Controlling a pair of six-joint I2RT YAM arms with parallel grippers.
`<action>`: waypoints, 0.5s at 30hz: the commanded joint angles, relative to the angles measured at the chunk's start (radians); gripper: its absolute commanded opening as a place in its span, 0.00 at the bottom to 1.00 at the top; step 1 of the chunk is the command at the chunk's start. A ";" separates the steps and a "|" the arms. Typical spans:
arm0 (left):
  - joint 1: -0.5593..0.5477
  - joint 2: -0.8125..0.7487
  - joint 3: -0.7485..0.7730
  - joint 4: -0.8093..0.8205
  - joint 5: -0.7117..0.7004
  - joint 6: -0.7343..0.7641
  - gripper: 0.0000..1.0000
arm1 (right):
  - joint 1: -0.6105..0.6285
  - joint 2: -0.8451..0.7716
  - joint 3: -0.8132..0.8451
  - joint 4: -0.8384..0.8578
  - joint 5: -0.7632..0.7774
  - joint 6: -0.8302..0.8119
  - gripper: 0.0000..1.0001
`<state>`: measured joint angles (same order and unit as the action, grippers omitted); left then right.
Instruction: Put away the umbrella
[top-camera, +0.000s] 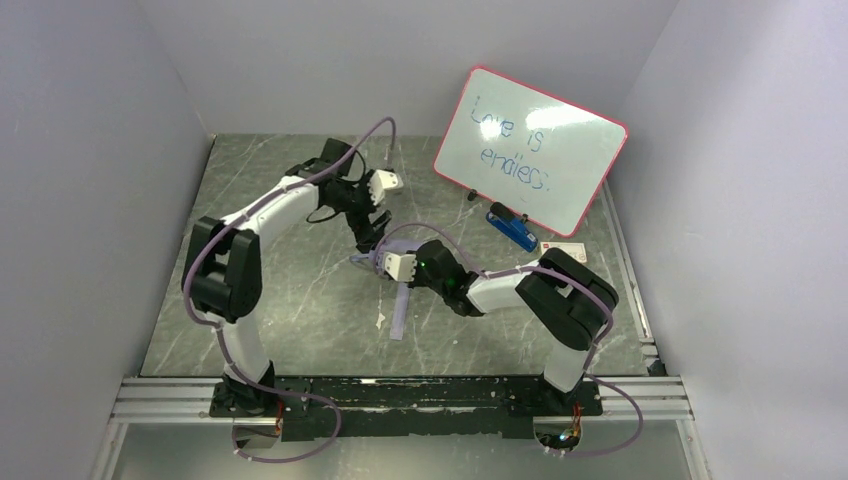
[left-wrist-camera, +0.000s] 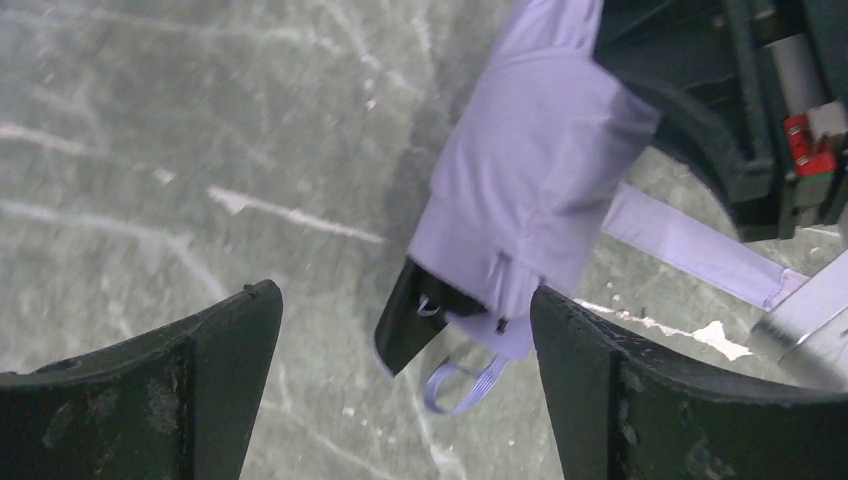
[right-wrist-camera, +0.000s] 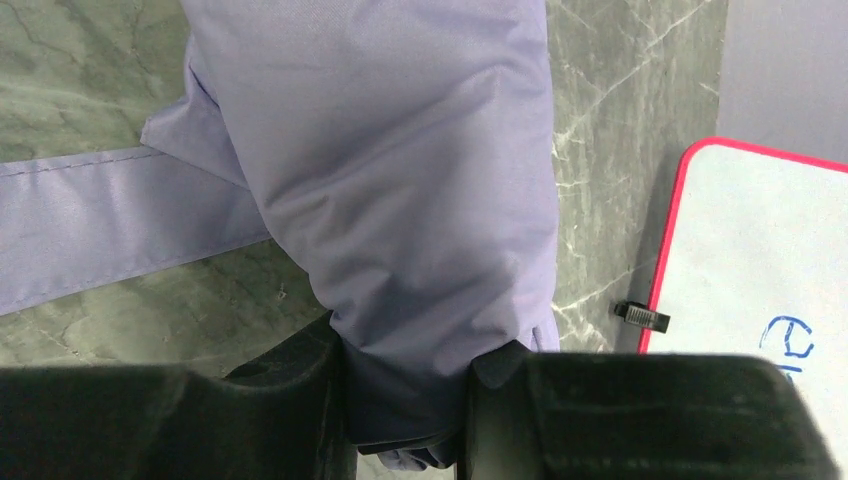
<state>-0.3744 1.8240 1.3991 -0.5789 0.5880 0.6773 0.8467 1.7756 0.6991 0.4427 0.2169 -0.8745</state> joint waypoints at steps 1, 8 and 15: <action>-0.065 0.062 0.076 -0.123 0.087 0.125 0.97 | 0.006 0.079 -0.060 -0.223 -0.001 0.032 0.00; -0.123 0.140 0.094 -0.152 0.041 0.184 0.97 | 0.007 0.079 -0.059 -0.231 -0.001 0.034 0.00; -0.123 0.190 0.087 -0.138 0.003 0.229 0.97 | 0.008 0.082 -0.062 -0.237 -0.004 0.036 0.00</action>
<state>-0.4927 1.9911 1.4677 -0.7010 0.5949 0.8425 0.8551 1.7790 0.6952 0.4507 0.2363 -0.8803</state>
